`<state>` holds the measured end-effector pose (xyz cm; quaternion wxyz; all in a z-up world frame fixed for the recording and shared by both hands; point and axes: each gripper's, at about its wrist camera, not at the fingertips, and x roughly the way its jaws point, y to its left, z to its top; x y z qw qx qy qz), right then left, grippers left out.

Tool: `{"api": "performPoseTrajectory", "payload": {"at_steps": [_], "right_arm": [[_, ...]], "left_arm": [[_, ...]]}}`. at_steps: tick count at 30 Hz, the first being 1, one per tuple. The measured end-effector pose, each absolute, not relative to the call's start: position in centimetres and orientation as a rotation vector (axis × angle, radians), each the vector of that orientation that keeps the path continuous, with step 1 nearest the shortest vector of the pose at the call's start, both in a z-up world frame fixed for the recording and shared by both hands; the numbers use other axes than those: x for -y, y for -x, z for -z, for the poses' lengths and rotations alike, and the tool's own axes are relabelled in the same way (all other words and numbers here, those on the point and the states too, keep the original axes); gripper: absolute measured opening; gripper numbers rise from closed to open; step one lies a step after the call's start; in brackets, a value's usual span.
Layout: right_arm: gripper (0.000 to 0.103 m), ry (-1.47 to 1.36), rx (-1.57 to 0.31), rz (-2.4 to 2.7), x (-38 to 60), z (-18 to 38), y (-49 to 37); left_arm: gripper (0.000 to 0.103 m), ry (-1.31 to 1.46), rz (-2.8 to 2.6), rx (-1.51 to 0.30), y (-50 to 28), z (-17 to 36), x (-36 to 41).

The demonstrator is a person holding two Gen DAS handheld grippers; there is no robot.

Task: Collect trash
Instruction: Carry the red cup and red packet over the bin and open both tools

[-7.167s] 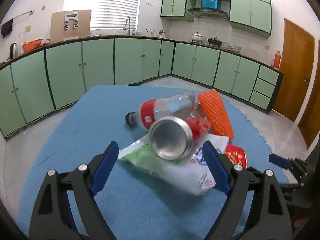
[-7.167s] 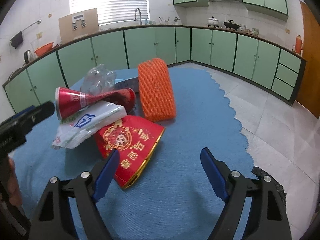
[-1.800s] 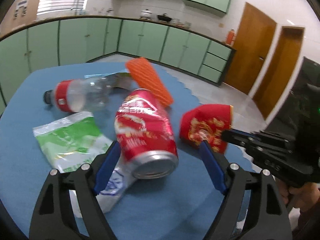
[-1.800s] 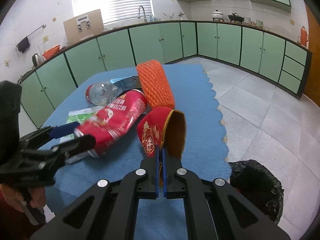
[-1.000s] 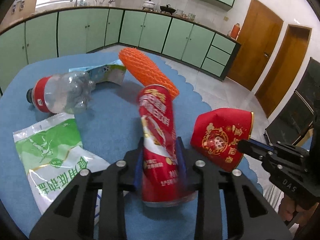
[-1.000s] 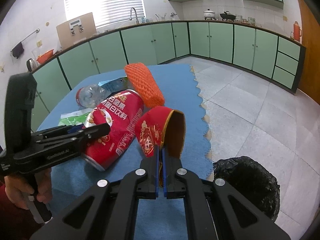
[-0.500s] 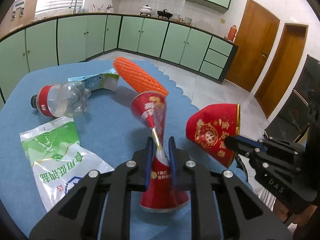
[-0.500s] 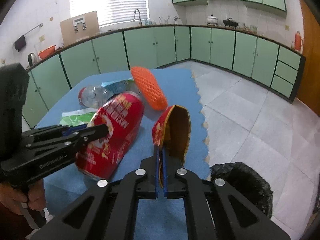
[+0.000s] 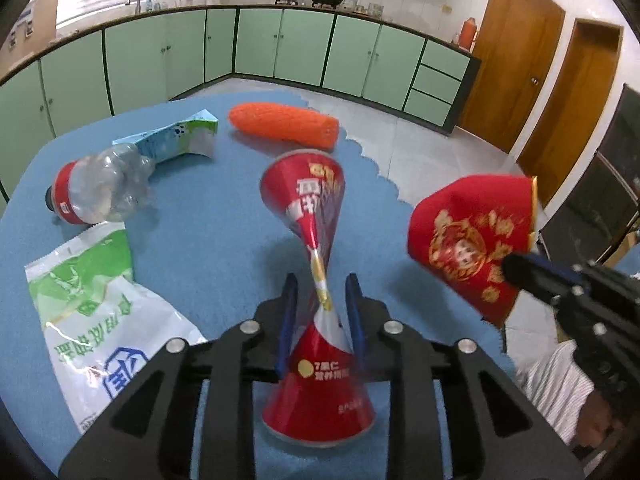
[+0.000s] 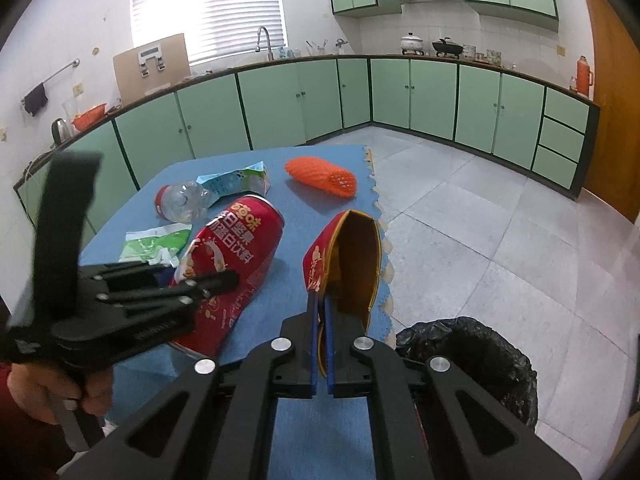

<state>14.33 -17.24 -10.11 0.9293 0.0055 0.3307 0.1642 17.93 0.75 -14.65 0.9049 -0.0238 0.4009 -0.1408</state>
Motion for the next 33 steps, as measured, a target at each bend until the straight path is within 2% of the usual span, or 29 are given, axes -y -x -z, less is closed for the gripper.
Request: {"api": "performPoseTrajectory", "payload": {"at_steps": [14,24,33], "right_arm": [[0.003,-0.036,-0.645,-0.233,21.1,9.5,-13.6],[0.003,-0.069,-0.625,-0.052,28.0,9.1,-11.5],[0.003,-0.125,-0.678,0.069,33.5,11.5,-10.4]], "left_arm": [[0.003,0.073,0.344,-0.744,-16.6,11.8,0.9],[0.003,0.064,0.556,-0.720,-16.9,10.3,9.5],[0.003,0.052,0.685,-0.766,-18.0,12.4,17.6]]}}
